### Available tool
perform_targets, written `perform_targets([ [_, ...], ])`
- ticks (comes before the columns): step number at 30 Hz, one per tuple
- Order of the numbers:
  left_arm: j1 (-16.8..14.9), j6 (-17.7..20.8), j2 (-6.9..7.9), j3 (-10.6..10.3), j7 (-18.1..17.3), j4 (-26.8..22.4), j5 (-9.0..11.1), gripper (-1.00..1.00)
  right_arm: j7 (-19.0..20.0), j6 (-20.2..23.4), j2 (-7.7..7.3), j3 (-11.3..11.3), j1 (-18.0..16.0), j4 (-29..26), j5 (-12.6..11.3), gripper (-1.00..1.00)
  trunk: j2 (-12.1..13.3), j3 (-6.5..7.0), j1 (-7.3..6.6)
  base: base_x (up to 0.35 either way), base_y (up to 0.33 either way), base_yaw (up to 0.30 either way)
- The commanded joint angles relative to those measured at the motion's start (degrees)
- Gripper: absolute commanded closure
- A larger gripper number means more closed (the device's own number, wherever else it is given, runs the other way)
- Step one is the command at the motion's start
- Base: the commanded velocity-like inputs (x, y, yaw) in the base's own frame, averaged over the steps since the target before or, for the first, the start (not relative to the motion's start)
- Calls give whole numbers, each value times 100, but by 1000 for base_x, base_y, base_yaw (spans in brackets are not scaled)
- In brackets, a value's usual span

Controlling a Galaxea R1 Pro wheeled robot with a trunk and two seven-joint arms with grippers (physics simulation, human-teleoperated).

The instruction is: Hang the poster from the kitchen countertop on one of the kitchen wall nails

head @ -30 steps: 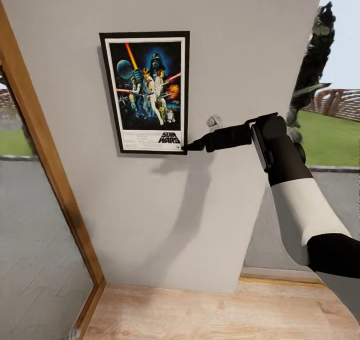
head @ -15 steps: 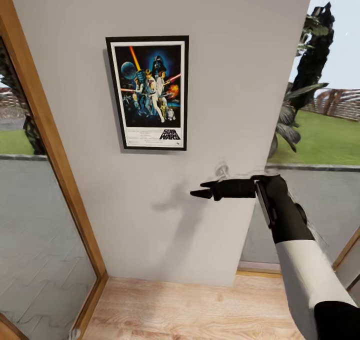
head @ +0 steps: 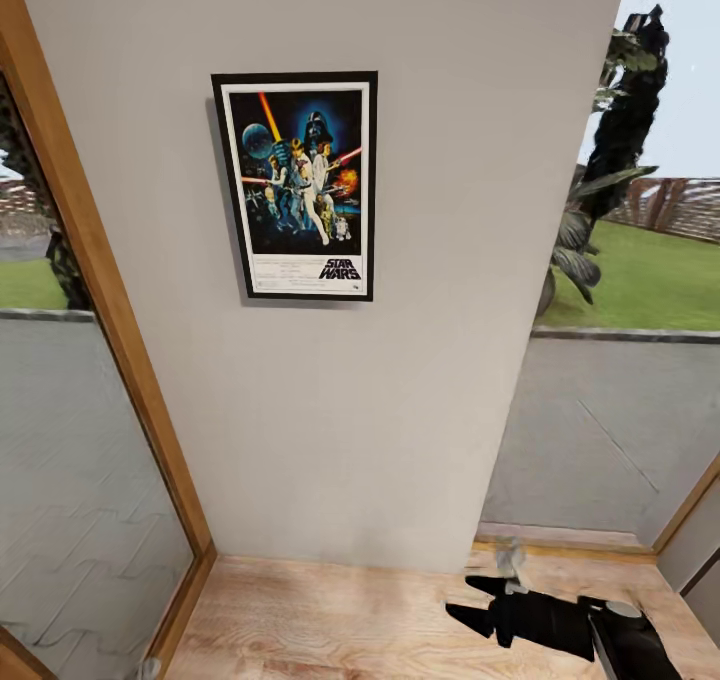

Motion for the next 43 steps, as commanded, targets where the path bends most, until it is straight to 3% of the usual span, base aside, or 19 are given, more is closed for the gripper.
perform_targets([
  [1, -4, 59, -1, 37, -21, -2, 30, -100, 34, -65, -40, -59, 26, 251, 29, -100, -14, -13, 4, 0, 0, 0],
  [2, -4, 59, -1, 37, -21, -2, 30, -100, 24, -339, -150, -118, 70, 774, 34, -100, -14, -13, 4, 0, 0, 0],
  [5, -4, 59, -1, 37, -21, -2, 30, -100, -18, -783, -334, -167, 108, 1576, 36, -100, -14, -13, 4, 0, 0, 0],
  [7, -4, 59, -1, 37, -19, -2, 30, -100, -175, -1276, -502, -203, 132, 2520, 38, -100, -14, -13, 4, 0, 0, 0],
  [10, -4, 59, -1, 33, -18, -2, 26, -100, -550, -1527, -575, -212, 142, 3201, 39, -100, -14, -13, 4, 0, 0, 0],
  [14, -4, 59, -1, 30, -14, -2, 26, -100, -1084, -1625, -606, -211, 146, 3645, 41, -100, -14, -13, 4, 0, 0, 0],
  [15, -4, 59, -1, 28, -13, -2, 22, -100, -2058, -1677, -622, -197, 148, 4232, 42, -100, -14, -13, 4, 0, 0, 0],
  [18, -4, 59, -1, 28, -12, -2, 25, -100, -2637, -1686, -618, -194, 149, 4493, 40, -100, -14, -13, 4, 0, 0, 0],
  [19, -4, -96, -6, 28, -6, -2, 21, -100, -4553, -1698, -521, -188, 149, 5008, 27, -100, -14, -13, 4, 0, 0, 0],
  [24, -4, -131, -4, 28, -4, -2, 21, -100, -5419, -1700, -394, -191, 149, 5326, 25, -100, -14, -13, 4, 0, 0, 0],
  [27, -4, -140, -4, 28, -3, -2, 21, -100, -5572, -1700, -378, -189, 149, 5456, 20, -100, -14, -13, 4, 0, 0, 0],
  [43, -4, -143, -2, 28, -3, -2, 21, -100, -5626, -1700, -365, -192, 149, 5502, 16, -100, -14, -13, 4, 0, 0, 0],
])
